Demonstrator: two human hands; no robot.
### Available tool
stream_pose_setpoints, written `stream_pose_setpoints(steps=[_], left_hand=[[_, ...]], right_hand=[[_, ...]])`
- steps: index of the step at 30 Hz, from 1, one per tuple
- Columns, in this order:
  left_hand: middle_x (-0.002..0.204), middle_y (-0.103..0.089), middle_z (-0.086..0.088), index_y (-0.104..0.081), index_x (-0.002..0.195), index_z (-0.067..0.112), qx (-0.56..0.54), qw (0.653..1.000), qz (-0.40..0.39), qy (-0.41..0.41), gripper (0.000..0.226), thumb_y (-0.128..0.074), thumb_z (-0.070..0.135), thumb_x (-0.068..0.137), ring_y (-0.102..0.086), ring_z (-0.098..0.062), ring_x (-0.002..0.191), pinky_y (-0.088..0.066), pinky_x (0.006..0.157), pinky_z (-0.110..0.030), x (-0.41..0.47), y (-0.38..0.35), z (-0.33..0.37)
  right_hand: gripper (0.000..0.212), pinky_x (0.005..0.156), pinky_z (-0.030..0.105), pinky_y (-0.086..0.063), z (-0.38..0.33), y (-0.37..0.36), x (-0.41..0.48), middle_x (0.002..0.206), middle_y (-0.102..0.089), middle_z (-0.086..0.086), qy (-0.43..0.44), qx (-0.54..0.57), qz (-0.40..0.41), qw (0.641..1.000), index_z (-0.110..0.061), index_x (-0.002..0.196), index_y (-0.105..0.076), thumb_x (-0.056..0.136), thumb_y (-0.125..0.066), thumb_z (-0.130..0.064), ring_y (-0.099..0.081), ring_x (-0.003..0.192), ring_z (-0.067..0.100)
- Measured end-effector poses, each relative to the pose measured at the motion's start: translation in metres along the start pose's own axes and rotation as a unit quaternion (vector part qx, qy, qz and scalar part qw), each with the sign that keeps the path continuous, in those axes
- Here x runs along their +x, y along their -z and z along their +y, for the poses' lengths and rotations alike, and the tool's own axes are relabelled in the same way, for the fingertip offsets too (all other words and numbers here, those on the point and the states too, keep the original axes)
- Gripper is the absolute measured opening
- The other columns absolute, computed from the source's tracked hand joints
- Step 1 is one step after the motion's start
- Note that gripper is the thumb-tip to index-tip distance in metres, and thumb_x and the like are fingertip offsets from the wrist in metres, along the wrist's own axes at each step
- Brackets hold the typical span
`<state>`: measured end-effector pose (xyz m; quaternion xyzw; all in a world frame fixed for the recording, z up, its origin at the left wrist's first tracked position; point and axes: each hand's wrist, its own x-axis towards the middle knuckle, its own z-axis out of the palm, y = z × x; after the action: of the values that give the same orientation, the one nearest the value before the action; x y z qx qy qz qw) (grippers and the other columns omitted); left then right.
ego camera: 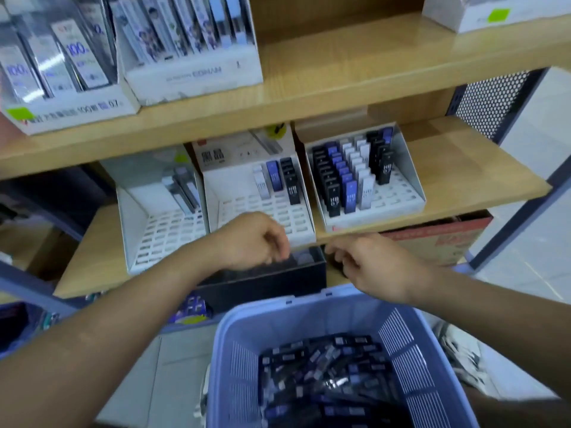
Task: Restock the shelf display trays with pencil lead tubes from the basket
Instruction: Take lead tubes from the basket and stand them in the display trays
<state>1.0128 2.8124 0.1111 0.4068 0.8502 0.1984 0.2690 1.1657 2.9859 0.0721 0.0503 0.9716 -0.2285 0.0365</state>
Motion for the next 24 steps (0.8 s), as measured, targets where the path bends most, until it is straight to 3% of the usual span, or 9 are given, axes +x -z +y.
stream_pose_setpoints(steps=[3,6,9,11,13,16,19,24], left_hand=[[0.086,-0.073,0.006,-0.074,0.088,0.018,0.093,0.987,-0.129,0.005,0.043,-0.045,-0.009,0.072,-0.063,-0.001,0.076,-0.054,0.079,-0.025,-0.027,-0.049,-0.032],[0.112,-0.07,0.001,-0.07,0.109,0.018,0.147,0.973,-0.175,0.027,0.032,-0.05,0.006,0.087,-0.062,-0.013,0.103,-0.047,0.092,-0.027,-0.04,-0.123,-0.069],[0.115,-0.066,-0.009,-0.066,0.11,0.012,0.136,0.972,-0.177,0.071,0.03,-0.048,0.007,0.086,-0.059,-0.027,0.109,-0.046,0.086,-0.03,-0.05,-0.195,-0.095],[0.116,-0.062,-0.011,-0.062,0.113,0.013,0.118,0.973,-0.172,0.097,0.03,-0.052,0.012,0.085,-0.058,-0.029,0.109,-0.044,0.083,-0.029,-0.052,-0.234,-0.111],[0.129,-0.054,-0.012,-0.052,0.13,0.014,0.114,0.967,-0.189,0.125,0.045,-0.057,0.02,0.086,-0.052,-0.031,0.117,-0.044,0.094,-0.032,-0.052,-0.267,-0.124],[0.147,-0.035,-0.012,-0.027,0.147,0.011,0.121,0.953,-0.227,0.16,0.071,-0.059,0.035,0.088,-0.032,-0.033,0.134,-0.038,0.105,-0.045,-0.05,-0.301,-0.136],[0.151,-0.027,-0.011,-0.012,0.151,0.013,0.106,0.954,-0.206,0.192,0.081,-0.06,0.034,0.089,-0.024,-0.033,0.138,-0.038,0.105,-0.043,-0.05,-0.323,-0.146],[0.146,-0.034,-0.008,-0.026,0.146,0.013,0.114,0.96,-0.161,0.196,0.076,-0.068,0.025,0.084,-0.039,-0.029,0.13,-0.045,0.1,-0.042,-0.051,-0.339,-0.16]], right_hand=[[0.041,0.09,0.033,-0.045,0.018,-0.038,-0.036,0.122,-0.064,0.009,-0.04,-0.035,-0.112,0.992,-0.017,0.133,-0.053,0.093,-0.047,-0.011,-0.058,0.111,0.026],[0.046,0.09,0.028,-0.038,0.044,-0.098,-0.061,0.129,-0.062,0.009,-0.121,-0.028,-0.179,0.976,-0.015,0.139,-0.049,0.093,-0.048,-0.012,-0.055,0.119,0.027],[0.045,0.089,0.03,-0.041,0.059,-0.151,-0.074,0.129,-0.063,0.009,-0.17,0.037,-0.202,0.964,-0.017,0.137,-0.05,0.092,-0.057,-0.016,-0.058,0.118,0.029],[0.04,0.085,0.024,-0.044,0.063,-0.181,-0.077,0.121,-0.067,0.011,-0.174,0.066,-0.182,0.965,-0.009,0.128,-0.057,0.089,-0.063,-0.009,-0.064,0.109,0.029],[0.036,0.075,0.023,-0.051,0.07,-0.214,-0.077,0.111,-0.068,0.019,-0.2,0.08,-0.183,0.959,-0.001,0.116,-0.062,0.081,-0.066,-0.004,-0.069,0.097,0.033],[0.064,0.103,0.036,-0.043,0.08,-0.26,-0.079,0.139,-0.046,0.017,-0.234,0.059,-0.278,0.93,-0.009,0.141,-0.037,0.086,-0.062,-0.027,-0.046,0.13,0.035],[0.075,0.112,0.043,-0.028,0.077,-0.277,-0.075,0.151,-0.031,0.015,-0.223,0.029,-0.317,0.921,-0.01,0.151,-0.021,0.091,-0.06,-0.031,-0.029,0.14,0.037],[0.078,0.109,0.05,-0.03,0.075,-0.294,-0.07,0.15,-0.024,0.015,-0.185,-0.04,-0.359,0.914,-0.013,0.151,-0.019,0.091,-0.059,-0.044,-0.024,0.139,0.036]])
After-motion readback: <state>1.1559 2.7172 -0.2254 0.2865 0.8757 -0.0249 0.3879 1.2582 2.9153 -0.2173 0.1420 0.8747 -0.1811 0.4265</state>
